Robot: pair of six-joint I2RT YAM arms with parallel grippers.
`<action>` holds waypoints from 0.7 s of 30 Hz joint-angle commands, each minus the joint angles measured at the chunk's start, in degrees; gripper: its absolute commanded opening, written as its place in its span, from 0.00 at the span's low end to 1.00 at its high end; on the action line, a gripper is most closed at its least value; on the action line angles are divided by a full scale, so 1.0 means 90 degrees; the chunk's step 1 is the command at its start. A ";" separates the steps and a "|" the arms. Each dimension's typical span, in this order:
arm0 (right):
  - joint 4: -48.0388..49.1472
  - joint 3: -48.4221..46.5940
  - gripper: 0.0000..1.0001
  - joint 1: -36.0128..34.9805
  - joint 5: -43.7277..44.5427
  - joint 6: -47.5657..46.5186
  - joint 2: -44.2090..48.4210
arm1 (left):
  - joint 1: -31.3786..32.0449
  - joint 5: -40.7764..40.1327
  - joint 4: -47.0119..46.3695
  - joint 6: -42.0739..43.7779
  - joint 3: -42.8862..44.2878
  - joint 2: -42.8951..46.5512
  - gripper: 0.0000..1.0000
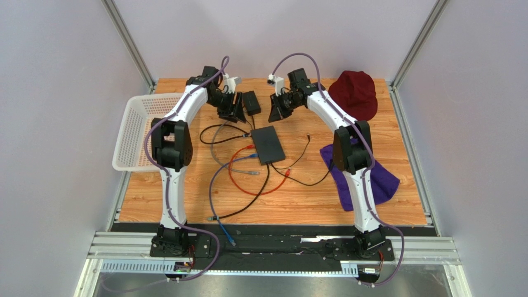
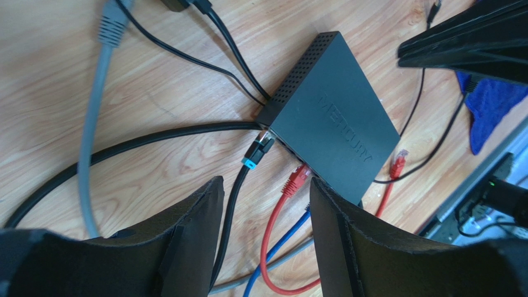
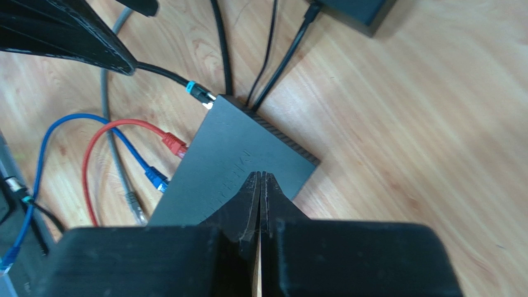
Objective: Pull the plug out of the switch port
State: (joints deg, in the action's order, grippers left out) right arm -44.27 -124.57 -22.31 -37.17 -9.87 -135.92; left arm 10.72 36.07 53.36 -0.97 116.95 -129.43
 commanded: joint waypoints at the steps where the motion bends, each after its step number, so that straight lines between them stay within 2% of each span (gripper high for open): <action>1: 0.0388 0.0208 0.02 -0.0080 -0.0606 0.0101 0.0082 | -0.0039 0.0425 -0.0070 0.0098 0.0356 -0.0072 0.61; 6: 0.0261 0.0433 0.02 -0.0080 -0.0762 0.0022 -0.0073 | -0.0039 0.0395 -0.0001 0.0089 0.0307 -0.0219 0.61; 10: 0.0047 0.0385 0.00 -0.0139 -0.0958 -0.0270 -0.0259 | -0.0039 0.0572 -0.0002 0.0088 0.0190 -0.0287 0.53; 14: -0.0013 0.0384 0.00 -0.0304 -0.0968 -0.0329 -0.0425 | -0.0126 0.0640 0.0028 0.0098 0.0141 -0.0326 0.53; 21: 0.0134 0.0677 0.00 -0.0364 -0.0373 -0.0437 -0.0582 | -0.0137 0.0816 -0.0060 0.0059 0.0043 -0.0453 0.54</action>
State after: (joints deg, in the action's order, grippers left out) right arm -43.42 -120.36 -25.19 -43.31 -11.70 -140.20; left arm 9.67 41.06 53.41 -0.86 117.78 -132.64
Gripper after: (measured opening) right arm 0.005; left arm 0.532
